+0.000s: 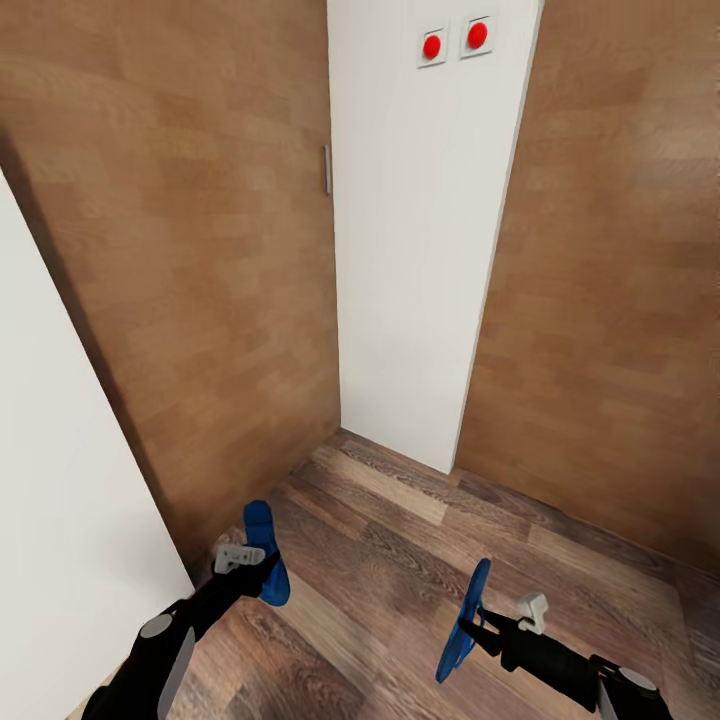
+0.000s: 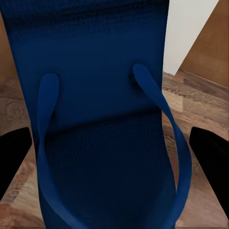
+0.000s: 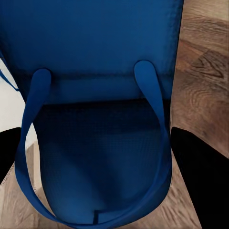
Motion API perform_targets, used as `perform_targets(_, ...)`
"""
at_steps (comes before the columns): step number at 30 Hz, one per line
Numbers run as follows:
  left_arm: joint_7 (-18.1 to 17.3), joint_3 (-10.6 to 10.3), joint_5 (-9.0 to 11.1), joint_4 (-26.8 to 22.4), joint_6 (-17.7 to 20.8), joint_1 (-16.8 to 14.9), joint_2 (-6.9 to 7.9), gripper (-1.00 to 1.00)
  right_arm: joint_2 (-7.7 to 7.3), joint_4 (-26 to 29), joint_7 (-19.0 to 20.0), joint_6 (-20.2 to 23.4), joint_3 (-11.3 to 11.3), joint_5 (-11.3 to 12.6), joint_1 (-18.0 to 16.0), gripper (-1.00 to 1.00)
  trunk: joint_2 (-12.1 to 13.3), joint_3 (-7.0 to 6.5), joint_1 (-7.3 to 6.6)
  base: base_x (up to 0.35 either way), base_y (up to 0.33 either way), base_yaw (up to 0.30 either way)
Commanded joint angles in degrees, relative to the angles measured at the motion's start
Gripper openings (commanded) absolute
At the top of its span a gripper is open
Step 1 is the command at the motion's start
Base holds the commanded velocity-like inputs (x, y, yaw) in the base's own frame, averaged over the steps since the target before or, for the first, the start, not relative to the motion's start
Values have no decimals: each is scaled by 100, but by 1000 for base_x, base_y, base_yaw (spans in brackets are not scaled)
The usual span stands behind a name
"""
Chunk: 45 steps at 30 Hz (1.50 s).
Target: In the bedroom, move the book from the bed onto either nightstand, and place the two sandals side by side next to the bed.
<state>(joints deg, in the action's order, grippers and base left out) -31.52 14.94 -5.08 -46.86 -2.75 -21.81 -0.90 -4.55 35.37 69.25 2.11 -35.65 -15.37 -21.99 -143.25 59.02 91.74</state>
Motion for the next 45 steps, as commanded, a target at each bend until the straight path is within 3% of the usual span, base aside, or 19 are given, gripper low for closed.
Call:
perform_targets(1, -37, 35, -50, 40, -58, 0, -8, -100, 3, -27, 33, 19, -38, -47, -7, -100, -1, -18, -4, 0, 0, 0)
perform_targets(4, -32, 46, -58, 363, -266, 24, 36, -100, -1, -71, 28, 11, -38, -47, -7, -100, 81, -76, -50, 0, 0, 0)
perform_targets(5, -30, 44, -49, 549, -471, 41, 165, -100, -1, -83, 27, 7, -38, -48, -6, -100, 121, -94, -72, 0, 0, 0)
perform_targets(10, -23, 51, -56, 1030, -682, 45, 238, -100, -2, -121, 27, -65, -38, -51, -6, -100, 321, -184, -182, 0, 0, 0)
perform_targets(16, -21, 53, -48, 1472, -981, 45, 440, -100, -2, -192, 27, -78, -38, -49, -5, -100, 562, -291, -314, 0, 0, 0)
perform_targets(45, 14, 35, -46, 1697, -1017, 45, 459, -100, -2, -217, 18, -72, -35, -54, -6, -100, 1725, -812, -951, 0, 0, 0)
